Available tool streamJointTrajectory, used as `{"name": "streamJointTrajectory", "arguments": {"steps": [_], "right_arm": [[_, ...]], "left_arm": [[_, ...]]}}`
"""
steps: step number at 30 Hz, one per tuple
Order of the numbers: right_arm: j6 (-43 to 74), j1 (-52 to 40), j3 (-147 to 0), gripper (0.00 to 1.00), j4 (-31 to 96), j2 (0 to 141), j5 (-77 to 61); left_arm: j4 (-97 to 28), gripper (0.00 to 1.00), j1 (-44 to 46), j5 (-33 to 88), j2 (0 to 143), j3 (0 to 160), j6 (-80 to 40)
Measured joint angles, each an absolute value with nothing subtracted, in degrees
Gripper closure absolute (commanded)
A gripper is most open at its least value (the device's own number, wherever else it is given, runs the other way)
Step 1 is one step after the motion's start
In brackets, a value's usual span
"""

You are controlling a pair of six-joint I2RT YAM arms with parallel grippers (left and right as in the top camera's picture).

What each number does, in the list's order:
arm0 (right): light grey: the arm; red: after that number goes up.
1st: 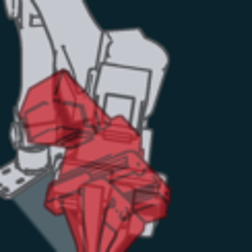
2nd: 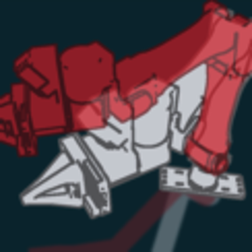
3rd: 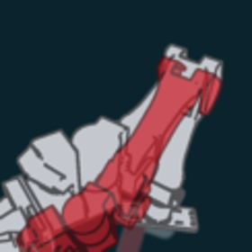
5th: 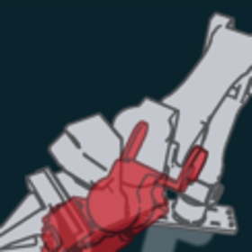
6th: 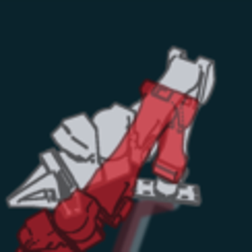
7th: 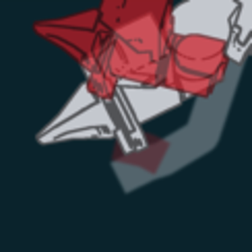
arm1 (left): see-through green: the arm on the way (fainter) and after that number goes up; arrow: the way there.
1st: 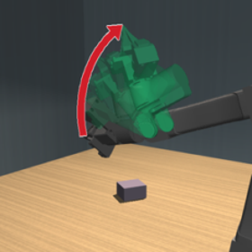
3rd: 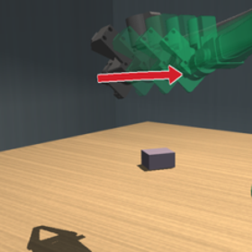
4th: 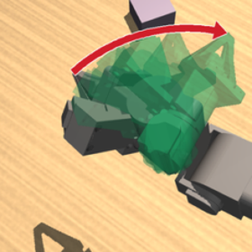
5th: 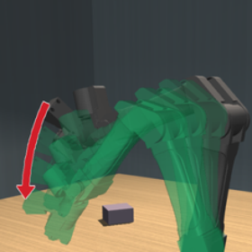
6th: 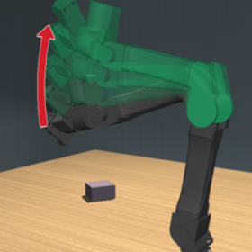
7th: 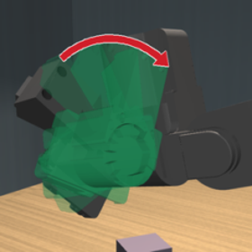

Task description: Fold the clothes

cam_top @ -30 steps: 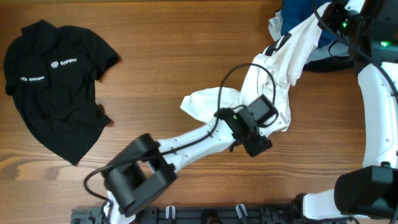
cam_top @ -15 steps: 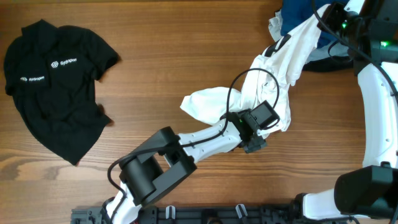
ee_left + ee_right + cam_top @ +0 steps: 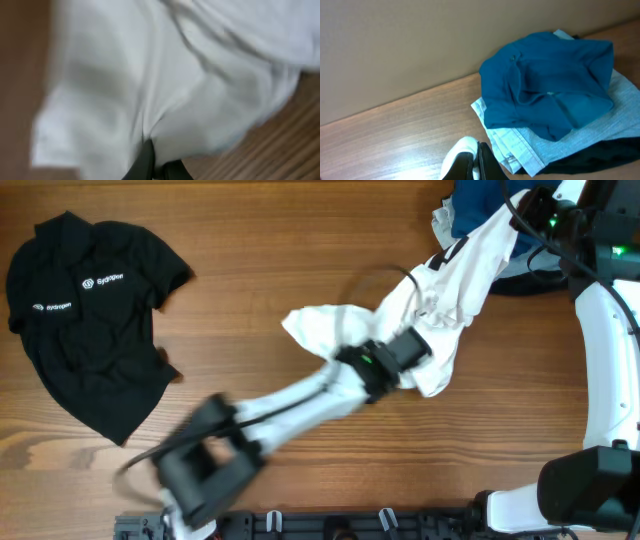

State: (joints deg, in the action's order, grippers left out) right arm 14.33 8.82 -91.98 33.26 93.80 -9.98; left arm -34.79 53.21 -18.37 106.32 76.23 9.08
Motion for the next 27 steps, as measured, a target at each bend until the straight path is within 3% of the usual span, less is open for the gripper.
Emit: {"name": "streamJointTrajectory", "arguments": {"steps": [8,15,22,27], "right_arm": [[14.96,11.84,-91.98,0.96,42.98,93.80,-14.02],[13.17,16.45,-91.98,0.96,57.25,93.76,-23.18],[10.37,16.19,-91.98,0.96,63.88,92.77,-23.88],[9.78,16.19,-91.98,0.96,63.79,92.75,-22.24]], "left_arm": [[-41.93,0.96,35.70,-20.97,78.39,76.44,1.26],[-48.75,0.96,26.59,-20.21,66.32,76.47,-4.38],[-56.45,0.96,23.81,-16.23,62.78,76.47,-9.61],[-57.93,0.96,21.28,-14.59,70.98,76.47,-11.09]]}}
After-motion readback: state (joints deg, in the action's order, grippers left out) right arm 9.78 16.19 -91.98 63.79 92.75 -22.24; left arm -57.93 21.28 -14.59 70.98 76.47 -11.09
